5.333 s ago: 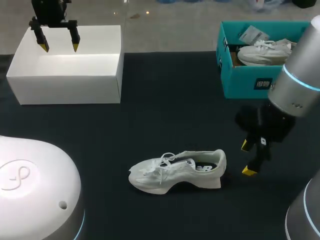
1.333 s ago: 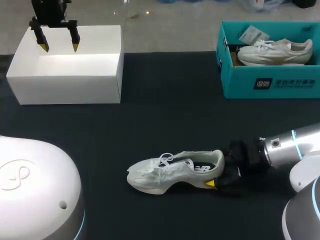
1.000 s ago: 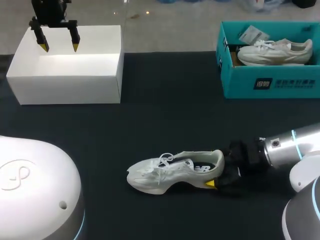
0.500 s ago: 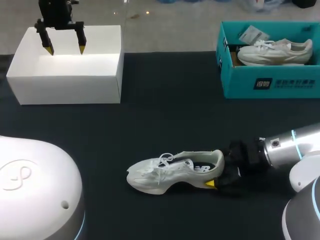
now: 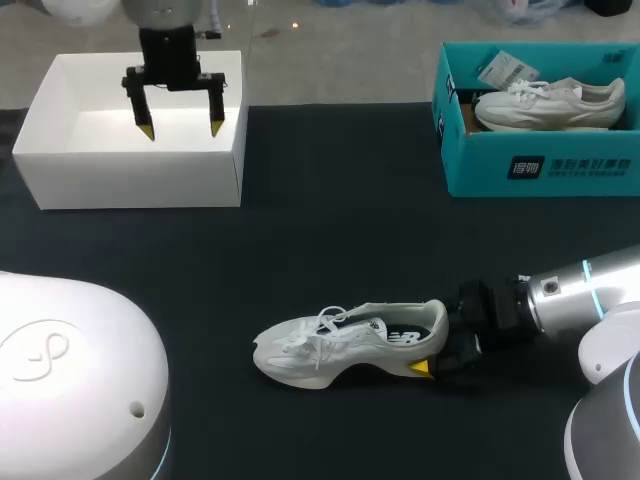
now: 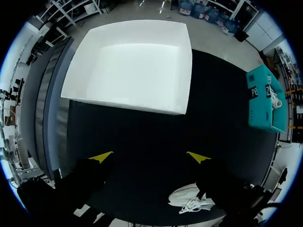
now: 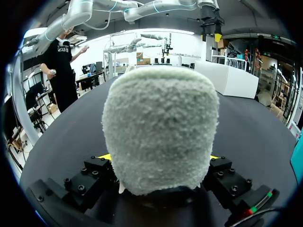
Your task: Take the shoe out of the shoebox, open the shoe tongue, remove and reinsert the insole, then place the shoe into the shoebox
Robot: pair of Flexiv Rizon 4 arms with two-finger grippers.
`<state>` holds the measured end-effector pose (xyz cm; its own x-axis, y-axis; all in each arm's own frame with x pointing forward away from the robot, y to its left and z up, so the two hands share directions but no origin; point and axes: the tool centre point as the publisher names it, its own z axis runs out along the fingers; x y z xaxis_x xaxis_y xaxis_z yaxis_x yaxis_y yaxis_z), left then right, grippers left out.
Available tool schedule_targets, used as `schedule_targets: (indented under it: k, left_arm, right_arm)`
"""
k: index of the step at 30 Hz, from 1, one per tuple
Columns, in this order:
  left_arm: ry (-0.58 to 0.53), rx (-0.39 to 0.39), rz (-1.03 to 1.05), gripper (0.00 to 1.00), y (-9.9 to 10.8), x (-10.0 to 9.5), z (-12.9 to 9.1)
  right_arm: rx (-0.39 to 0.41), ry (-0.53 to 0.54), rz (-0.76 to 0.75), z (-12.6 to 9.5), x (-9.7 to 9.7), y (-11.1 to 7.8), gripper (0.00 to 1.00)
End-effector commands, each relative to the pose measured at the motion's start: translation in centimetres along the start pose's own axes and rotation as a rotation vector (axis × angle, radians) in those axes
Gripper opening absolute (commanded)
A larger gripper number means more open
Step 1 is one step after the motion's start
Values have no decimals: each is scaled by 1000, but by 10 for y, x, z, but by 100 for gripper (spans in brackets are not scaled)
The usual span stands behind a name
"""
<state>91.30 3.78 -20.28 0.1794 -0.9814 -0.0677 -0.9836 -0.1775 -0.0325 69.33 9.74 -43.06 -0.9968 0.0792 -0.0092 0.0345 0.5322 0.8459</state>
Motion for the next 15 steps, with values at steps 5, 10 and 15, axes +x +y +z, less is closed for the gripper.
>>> schedule_targets:
  k: [5, 10, 15]
  left_arm:
    - [50, 85, -59, 100, 48, 23, -3]
    - [89, 56, -40, 100, 67, 44, 3]
    - [95, 25, 6, 100, 74, 57, 11]
  right_arm:
    - [3, -3, 0, 4, 2, -1, 0]
    - [3, -3, 0, 4, 2, -1, 0]
    - [3, -3, 0, 4, 2, -1, 0]
